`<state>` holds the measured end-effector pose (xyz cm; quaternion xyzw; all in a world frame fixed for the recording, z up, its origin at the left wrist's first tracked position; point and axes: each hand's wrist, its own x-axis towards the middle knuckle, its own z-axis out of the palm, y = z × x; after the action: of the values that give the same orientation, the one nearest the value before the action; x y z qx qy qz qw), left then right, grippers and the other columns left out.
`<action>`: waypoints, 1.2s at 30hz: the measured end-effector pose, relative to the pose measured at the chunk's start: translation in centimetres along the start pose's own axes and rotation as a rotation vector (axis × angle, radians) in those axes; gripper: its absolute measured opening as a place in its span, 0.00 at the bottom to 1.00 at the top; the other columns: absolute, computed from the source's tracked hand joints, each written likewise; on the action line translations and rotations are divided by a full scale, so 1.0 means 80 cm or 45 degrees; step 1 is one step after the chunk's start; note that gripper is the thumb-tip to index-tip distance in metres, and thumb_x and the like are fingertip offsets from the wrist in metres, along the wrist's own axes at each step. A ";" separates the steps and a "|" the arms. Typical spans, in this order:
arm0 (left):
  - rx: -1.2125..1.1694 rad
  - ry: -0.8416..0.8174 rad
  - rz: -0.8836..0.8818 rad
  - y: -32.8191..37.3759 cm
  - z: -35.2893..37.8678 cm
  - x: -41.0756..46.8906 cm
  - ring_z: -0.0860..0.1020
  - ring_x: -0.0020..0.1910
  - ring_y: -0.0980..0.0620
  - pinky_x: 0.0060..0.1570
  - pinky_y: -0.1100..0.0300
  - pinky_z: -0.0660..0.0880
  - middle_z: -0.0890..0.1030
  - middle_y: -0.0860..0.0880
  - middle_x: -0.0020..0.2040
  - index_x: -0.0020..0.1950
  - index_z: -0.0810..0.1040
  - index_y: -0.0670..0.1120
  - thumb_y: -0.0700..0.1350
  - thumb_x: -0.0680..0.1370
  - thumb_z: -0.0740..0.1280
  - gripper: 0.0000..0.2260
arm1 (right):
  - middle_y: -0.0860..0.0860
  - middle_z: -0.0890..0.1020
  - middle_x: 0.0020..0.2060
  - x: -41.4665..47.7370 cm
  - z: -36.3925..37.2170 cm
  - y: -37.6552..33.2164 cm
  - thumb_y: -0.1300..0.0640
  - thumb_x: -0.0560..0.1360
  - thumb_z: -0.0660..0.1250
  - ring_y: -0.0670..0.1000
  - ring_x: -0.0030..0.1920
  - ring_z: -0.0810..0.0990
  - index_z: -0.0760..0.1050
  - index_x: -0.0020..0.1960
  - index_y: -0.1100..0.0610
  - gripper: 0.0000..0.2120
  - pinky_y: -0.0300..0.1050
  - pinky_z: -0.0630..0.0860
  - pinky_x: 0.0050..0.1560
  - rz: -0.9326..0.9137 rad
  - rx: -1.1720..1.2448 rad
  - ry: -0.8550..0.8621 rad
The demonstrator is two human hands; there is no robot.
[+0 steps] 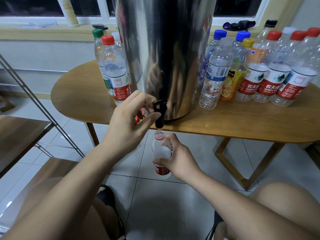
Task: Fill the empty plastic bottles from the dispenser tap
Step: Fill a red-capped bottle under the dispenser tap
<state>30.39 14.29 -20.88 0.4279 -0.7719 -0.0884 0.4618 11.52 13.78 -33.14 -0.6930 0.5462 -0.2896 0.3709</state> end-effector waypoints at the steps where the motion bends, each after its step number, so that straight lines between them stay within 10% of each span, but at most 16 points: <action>1: 0.000 -0.001 0.001 0.000 0.000 0.000 0.79 0.49 0.49 0.47 0.46 0.76 0.79 0.50 0.48 0.55 0.79 0.44 0.39 0.82 0.75 0.06 | 0.45 0.83 0.61 0.000 0.000 0.000 0.50 0.70 0.85 0.50 0.60 0.82 0.67 0.66 0.45 0.34 0.48 0.81 0.62 0.000 0.004 0.000; 36: -0.002 0.001 0.000 0.000 0.000 0.000 0.79 0.48 0.50 0.47 0.48 0.77 0.79 0.50 0.48 0.55 0.80 0.44 0.39 0.81 0.76 0.07 | 0.46 0.83 0.61 0.001 0.003 0.001 0.50 0.69 0.85 0.51 0.59 0.82 0.67 0.66 0.45 0.34 0.49 0.81 0.61 0.018 -0.008 0.010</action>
<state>30.36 14.28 -20.85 0.4276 -0.7716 -0.0890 0.4625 11.72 13.74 -33.33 -0.6892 0.5534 -0.2878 0.3687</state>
